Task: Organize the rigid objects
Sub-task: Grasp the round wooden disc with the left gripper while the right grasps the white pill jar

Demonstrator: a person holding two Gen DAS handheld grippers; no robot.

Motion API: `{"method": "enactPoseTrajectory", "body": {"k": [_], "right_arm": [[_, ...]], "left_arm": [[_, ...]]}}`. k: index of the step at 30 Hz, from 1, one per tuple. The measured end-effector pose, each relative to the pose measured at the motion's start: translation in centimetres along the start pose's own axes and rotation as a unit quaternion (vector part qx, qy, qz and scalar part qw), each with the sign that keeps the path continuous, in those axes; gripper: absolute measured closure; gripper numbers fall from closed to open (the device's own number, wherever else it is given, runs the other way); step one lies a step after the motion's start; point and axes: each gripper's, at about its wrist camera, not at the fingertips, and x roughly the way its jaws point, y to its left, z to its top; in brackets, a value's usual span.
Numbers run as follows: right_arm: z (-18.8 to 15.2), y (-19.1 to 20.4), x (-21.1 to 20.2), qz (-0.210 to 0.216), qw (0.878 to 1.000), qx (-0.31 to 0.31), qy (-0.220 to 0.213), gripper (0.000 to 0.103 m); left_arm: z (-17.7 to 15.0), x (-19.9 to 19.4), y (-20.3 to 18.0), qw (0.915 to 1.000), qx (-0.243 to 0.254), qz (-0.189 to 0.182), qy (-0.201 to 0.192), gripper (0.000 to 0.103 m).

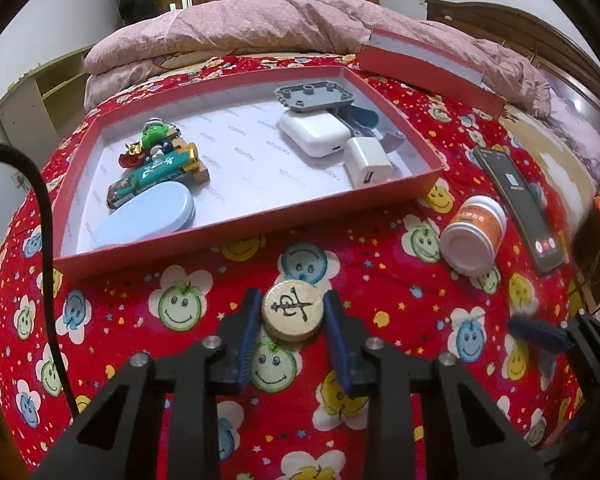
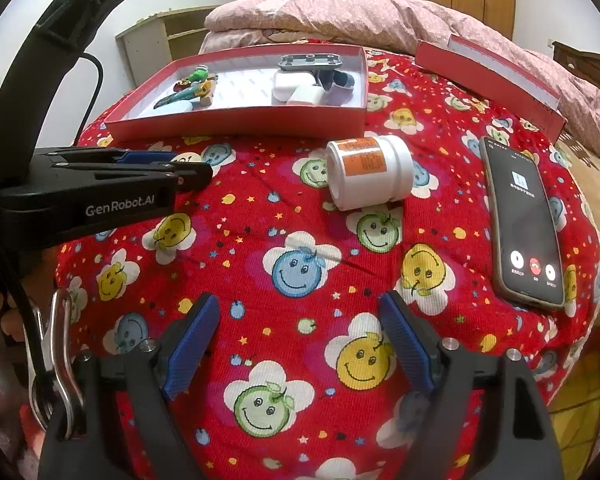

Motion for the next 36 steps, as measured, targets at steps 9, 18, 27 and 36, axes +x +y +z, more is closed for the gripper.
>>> {"method": "enactPoseTrajectory", "body": {"k": [9,18,27,36], "right_arm": [[1.9,-1.2,-0.5,-0.004,1.0,0.009,-0.009,0.021],[5.7,-3.0,0.4,-0.05,0.998,-0.003,-0.032,0.021],[7.1,-3.1,2.3,-0.054,0.998,-0.01,-0.028,0.03],[6.8,-2.3,3.2,-0.046,0.998,-0.014,-0.028,0.054]], "left_arm": [[-0.2,-1.1,0.9,0.9999,-0.012,-0.008,-0.003,0.07],[0.0,-2.4,2.9,0.9992,-0.037,0.001,-0.014,0.07],[0.0,-3.2,4.4,0.9984,-0.054,0.005,-0.019,0.07],[-0.1,-3.8,4.9,0.9977,-0.064,0.015,-0.015,0.07]]}}
